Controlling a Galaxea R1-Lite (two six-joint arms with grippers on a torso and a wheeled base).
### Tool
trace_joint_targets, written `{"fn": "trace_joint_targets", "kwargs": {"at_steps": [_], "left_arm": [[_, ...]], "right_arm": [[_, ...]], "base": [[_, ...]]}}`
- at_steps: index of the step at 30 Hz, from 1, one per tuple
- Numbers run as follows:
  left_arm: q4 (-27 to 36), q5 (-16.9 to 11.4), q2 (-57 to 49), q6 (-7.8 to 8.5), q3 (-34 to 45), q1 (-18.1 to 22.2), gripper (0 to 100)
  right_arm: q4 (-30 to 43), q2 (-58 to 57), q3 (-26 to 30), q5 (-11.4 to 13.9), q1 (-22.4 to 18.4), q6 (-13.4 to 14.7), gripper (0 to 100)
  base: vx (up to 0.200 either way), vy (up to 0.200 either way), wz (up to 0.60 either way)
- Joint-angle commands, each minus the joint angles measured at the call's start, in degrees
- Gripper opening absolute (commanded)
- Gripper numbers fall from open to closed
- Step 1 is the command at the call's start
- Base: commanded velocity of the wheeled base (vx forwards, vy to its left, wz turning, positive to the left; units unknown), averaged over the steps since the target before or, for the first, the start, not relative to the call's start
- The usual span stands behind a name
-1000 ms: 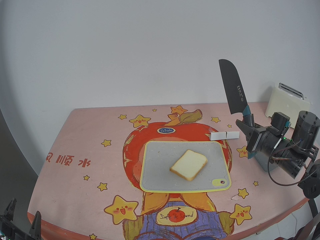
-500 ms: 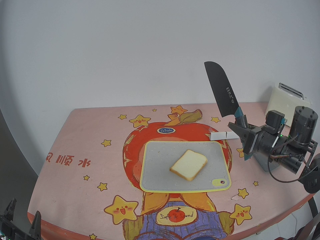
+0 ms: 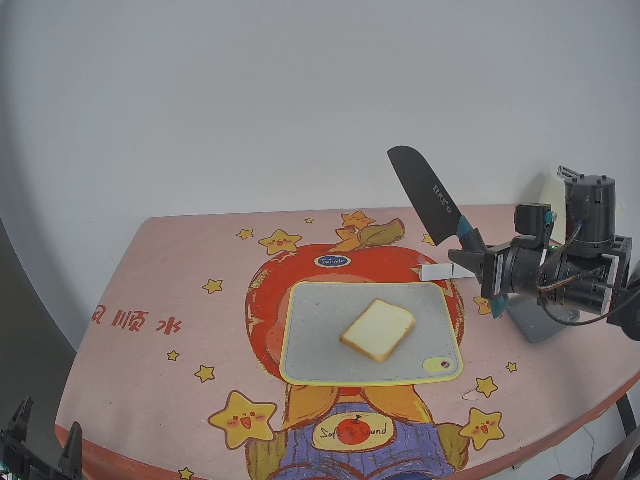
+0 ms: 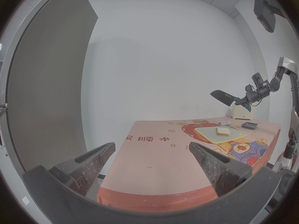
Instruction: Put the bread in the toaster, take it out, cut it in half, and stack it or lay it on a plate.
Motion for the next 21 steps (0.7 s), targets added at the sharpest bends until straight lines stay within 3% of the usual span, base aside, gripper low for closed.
{"fn": "trace_joint_targets", "kwargs": {"at_steps": [1,8,14,21], "left_arm": [[0.00,0.02,-0.57,0.00,0.92,0.01,100],[0.00,0.02,-0.57,0.00,0.92,0.01,100],[0.00,0.02,-0.57,0.00,0.92,0.01,100],[0.00,0.02,-0.57,0.00,0.92,0.01,100]], "right_arm": [[4.51,-0.97,-3.47,-0.46,2.61,-1.11,0],[18.57,-2.29,-6.37,-1.43,6.91,-1.29,0],[18.66,-2.38,-5.05,-3.54,7.44,-1.64,0],[18.40,-3.17,-0.83,-3.63,8.32,-2.87,0]], "base": [[0.000,0.000,0.00],[0.000,0.000,0.00],[0.000,0.000,0.00],[0.000,0.000,0.00]]}}
